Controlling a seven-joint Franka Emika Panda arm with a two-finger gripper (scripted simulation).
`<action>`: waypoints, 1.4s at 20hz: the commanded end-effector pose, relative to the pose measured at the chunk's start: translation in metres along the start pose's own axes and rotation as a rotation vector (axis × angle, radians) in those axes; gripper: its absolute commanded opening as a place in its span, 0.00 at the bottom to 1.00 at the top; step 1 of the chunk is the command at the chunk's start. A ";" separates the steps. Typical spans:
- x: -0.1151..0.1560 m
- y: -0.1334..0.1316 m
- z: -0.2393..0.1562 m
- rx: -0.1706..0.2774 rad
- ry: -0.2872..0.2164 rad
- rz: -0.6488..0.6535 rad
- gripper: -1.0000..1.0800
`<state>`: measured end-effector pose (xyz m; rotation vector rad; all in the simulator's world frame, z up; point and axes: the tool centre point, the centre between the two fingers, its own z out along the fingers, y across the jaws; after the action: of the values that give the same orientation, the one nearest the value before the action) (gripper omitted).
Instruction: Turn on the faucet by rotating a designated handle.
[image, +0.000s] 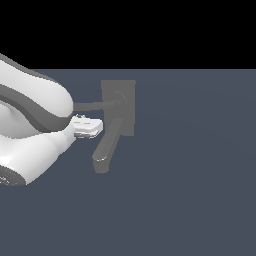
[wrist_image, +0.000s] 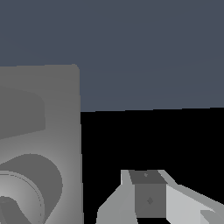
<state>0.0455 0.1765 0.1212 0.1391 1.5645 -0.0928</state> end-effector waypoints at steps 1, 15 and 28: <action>0.001 0.002 0.000 -0.005 0.001 -0.004 0.00; -0.051 0.008 0.000 -0.004 0.001 -0.004 0.00; -0.087 -0.003 0.000 -0.002 0.006 -0.007 0.00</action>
<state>0.0442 0.1732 0.1988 0.1300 1.5761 -0.0989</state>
